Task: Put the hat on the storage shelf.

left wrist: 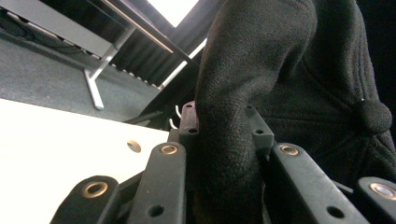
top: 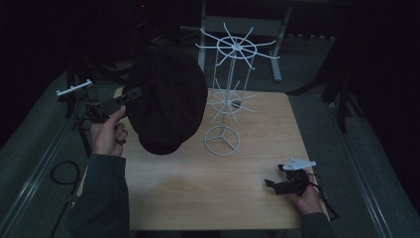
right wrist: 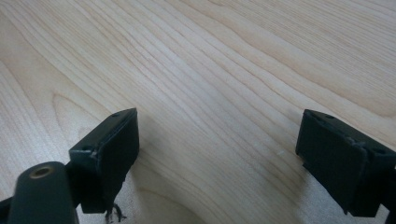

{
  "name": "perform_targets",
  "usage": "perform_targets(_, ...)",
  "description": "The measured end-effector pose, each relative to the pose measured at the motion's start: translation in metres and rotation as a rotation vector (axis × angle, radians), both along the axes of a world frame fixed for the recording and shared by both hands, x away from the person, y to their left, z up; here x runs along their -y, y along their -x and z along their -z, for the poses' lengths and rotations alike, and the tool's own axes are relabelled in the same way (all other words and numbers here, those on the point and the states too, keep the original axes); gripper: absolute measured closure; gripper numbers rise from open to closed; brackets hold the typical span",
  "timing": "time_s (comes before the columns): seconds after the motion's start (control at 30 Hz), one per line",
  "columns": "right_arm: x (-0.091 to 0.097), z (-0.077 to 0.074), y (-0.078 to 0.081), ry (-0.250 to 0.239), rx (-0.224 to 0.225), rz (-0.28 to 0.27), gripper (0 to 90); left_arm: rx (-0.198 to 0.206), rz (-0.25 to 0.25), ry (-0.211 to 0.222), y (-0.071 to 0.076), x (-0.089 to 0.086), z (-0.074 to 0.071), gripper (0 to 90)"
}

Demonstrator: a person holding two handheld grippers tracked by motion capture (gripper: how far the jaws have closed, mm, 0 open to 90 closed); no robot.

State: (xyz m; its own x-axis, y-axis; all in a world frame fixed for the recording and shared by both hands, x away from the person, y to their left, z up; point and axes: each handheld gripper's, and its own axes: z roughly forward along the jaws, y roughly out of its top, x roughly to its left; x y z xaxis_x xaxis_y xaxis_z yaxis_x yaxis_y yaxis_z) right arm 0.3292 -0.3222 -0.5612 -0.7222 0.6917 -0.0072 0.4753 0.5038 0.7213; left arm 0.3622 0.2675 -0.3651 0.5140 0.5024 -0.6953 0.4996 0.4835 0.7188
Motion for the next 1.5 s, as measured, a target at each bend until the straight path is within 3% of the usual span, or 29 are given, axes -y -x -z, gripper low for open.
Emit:
perform_targets(0.6, 0.0, 0.0, 0.0, 0.0, 0.0, 0.0, 13.2, 0.019, -0.004, 0.046, -0.003, -0.005, -0.006, 75.7)
perform_targets(1.5, 0.0, 0.0, 0.0, 0.0, 0.0, 0.0, 13.3, 0.013, 0.011, 0.175, -0.013, -0.006, -0.007, 75.6)
